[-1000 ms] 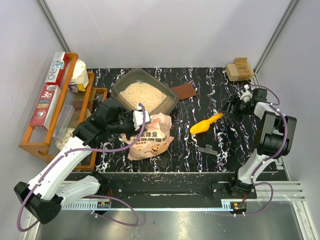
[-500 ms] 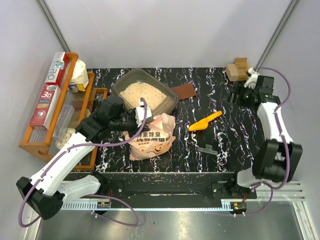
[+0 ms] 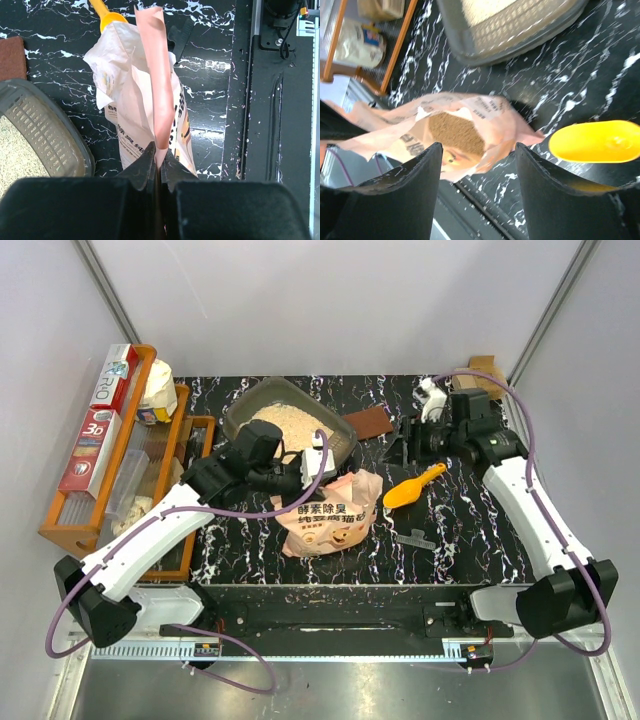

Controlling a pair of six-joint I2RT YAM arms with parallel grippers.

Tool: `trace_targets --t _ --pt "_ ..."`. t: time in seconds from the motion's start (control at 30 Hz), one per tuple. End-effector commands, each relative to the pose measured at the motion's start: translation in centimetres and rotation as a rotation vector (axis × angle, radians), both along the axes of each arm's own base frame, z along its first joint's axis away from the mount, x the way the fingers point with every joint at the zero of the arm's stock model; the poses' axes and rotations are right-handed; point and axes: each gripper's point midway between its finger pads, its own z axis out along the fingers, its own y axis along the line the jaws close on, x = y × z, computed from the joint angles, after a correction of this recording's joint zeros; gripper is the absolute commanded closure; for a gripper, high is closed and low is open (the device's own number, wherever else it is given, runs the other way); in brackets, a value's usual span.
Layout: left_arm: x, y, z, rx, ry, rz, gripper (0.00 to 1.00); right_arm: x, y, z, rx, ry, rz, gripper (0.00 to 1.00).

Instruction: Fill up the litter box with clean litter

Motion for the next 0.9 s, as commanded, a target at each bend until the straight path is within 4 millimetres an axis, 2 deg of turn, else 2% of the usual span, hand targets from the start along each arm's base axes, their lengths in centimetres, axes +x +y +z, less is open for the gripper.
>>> trace_targets --t 0.0,0.13,0.3,0.53,0.57,0.7,0.8,0.87 --pt "1.1 -2.6 6.1 -0.17 -0.177 -0.048 1.0 -2.7 2.0 -0.5 -0.039 0.085 0.054 0.37" --pt "1.1 -2.8 6.0 -0.168 -0.182 -0.049 1.0 -3.9 2.7 -2.2 -0.093 0.117 0.081 0.39" --pt "1.0 -2.8 5.9 -0.172 -0.182 -0.042 1.0 -4.2 2.9 -4.3 -0.156 0.155 0.071 0.4" --pt "1.1 -2.8 5.4 -0.167 -0.191 -0.045 1.0 -2.5 3.9 -5.6 -0.186 0.159 0.056 0.5" --pt "1.1 -2.9 5.4 -0.167 -0.197 -0.049 1.0 -2.5 4.0 -5.7 -0.188 0.163 0.059 0.61" --pt "1.6 -3.1 6.4 -0.173 -0.23 -0.044 1.0 -2.1 4.1 -4.6 -0.18 0.138 0.059 0.91" --pt "2.0 -3.1 7.5 -0.174 -0.278 -0.053 1.0 -2.2 4.1 -3.4 -0.17 0.105 0.072 1.0" --pt "2.3 -3.3 7.7 -0.164 -0.305 -0.062 1.0 -3.0 4.4 -2.8 -0.152 0.097 0.113 1.0"
